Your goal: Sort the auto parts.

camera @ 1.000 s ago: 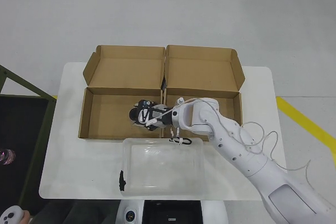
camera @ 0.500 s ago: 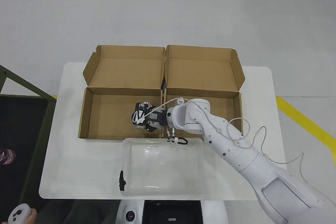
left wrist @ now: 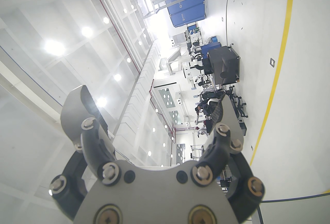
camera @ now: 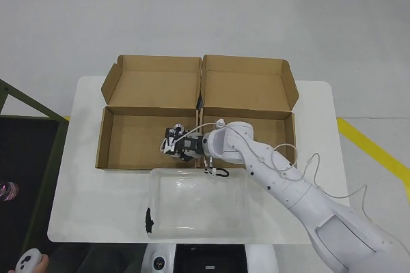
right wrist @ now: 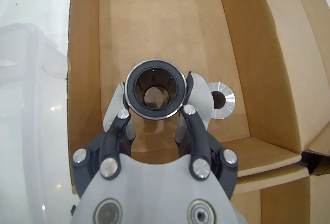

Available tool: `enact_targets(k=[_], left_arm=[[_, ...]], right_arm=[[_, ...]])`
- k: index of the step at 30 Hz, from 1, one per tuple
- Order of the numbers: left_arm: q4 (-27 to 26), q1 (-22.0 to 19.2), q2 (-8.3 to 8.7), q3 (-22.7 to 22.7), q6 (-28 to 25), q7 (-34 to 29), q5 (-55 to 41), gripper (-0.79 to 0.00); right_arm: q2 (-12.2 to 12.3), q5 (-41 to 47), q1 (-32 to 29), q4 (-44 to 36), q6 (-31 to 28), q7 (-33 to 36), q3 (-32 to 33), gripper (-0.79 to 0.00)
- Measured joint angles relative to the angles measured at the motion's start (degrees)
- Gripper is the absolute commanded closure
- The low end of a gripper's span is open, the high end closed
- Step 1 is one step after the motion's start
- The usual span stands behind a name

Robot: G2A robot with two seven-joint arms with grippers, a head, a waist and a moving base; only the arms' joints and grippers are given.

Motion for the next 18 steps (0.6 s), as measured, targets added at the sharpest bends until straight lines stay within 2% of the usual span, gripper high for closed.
enact_targets(k=[7, 13, 16, 18], left_arm=[[0.0, 0.0, 0.0, 0.0, 0.0, 0.0, 0.0, -0.785], [0.0, 0.0, 0.0, 0.0, 0.0, 0.0, 0.0, -0.785], [0.0, 0.0, 0.0, 0.0, 0.0, 0.0, 0.0, -0.785], [0.0, 0.0, 0.0, 0.0, 0.0, 0.0, 0.0, -0.785]], right_arm=[[-0.28, -0.74, -0.03, 0.22, -0.33, 0.53, 0.23, -0.326], [-0.43, -1.09, -0.14, -0.42, -0.77, 0.94, 0.62, -0.376], [-0.45, -1.1, -0.29, -1.11, -1.13, 1.17, 0.92, -0.453], [-0.44, -1.17, -0.39, -1.58, -1.31, 1.39, 1.16, -0.462]])
